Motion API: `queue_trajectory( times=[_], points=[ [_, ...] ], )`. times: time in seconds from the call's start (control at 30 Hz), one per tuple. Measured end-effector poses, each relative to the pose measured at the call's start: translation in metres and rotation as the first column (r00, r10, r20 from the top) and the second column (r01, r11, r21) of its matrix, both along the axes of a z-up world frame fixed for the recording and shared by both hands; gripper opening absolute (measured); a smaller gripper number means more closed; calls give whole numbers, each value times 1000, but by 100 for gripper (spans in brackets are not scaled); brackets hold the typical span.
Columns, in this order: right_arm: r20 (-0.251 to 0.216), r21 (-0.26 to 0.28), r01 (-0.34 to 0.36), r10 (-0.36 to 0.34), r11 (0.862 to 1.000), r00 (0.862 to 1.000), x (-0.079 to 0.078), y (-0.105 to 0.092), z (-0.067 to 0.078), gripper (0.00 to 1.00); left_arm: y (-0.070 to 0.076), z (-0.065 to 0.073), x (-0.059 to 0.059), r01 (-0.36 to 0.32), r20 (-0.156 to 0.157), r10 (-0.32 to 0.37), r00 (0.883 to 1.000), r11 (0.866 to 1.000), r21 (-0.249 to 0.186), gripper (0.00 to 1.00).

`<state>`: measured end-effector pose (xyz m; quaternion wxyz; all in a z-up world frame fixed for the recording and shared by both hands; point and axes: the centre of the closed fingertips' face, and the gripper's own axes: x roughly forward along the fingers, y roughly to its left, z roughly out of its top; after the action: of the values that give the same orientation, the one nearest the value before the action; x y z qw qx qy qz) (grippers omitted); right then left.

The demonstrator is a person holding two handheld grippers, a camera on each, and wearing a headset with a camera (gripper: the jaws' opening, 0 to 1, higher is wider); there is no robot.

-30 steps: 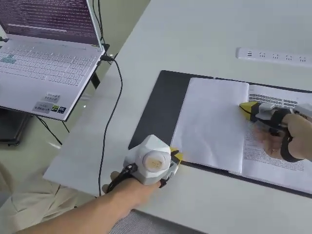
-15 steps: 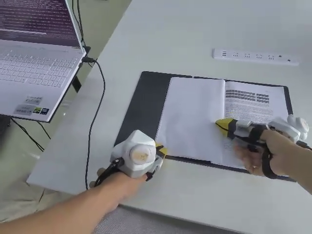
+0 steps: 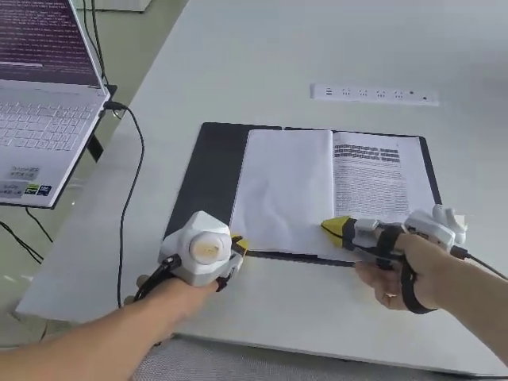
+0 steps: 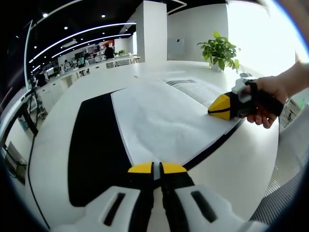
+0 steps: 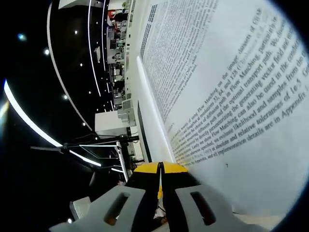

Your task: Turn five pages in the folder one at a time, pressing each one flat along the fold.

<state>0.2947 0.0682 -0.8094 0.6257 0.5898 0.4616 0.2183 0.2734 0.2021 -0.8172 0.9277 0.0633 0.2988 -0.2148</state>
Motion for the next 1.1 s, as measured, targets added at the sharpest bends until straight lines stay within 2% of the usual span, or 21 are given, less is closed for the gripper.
queue_trajectory(
  times=[0.23, 0.53, 0.7, 0.8, 0.87, 0.9, 0.93, 1.03, 1.07, 1.1],
  points=[
    [-12, 11, 9, -9, 1000, 1000, -19, 1, 1, 0, 0, 2, -1, 9, 4, -9, 1000, 1000, 13, 3],
    [-28, 7, 22, -22, 1000, 999, -34, -3, -2, 0, -1, 2, -1, 11, 10, -11, 1000, 1000, 18, 3],
    [-11, 1, 8, -7, 1000, 1000, -49, -6, 6, 0, -1, 3, -2, -3, 2, 3, 1000, 1000, 7, 3],
    [15, 8, 12, -12, 1000, 1000, -56, -8, 20, 0, -1, 3, -1, -11, -6, 11, 1000, 1000, 7, 3],
    [45, -2, 14, -14, 1000, 999, -59, -12, 30, 0, -3, 4, -3, -8, -27, 9, 1000, 1000, 17, 4],
    [76, -17, 27, -26, 999, 997, -60, -16, 37, 0, -4, 4, -4, 3, -39, -2, 999, 999, 34, 5],
    [81, -19, 27, -25, 999, 996, -63, -19, 44, 0, -4, 4, -5, 7, -50, -5, 999, 999, 46, 6],
    [164, -76, 51, -38, 996, 986, -62, -37, 63, 0, -5, 4, -14, 27, -133, -20, 991, 998, 51, 9],
    [185, -106, 55, -34, 993, 982, -62, -43, 66, 0, -5, 5, -17, 33, -153, -24, 988, 998, 54, 11],
    [233, -161, 63, -24, 985, 972, -62, -52, 72, 1, -6, 4, -26, 69, -197, -55, 979, 995, 68, 14]
  ],
)
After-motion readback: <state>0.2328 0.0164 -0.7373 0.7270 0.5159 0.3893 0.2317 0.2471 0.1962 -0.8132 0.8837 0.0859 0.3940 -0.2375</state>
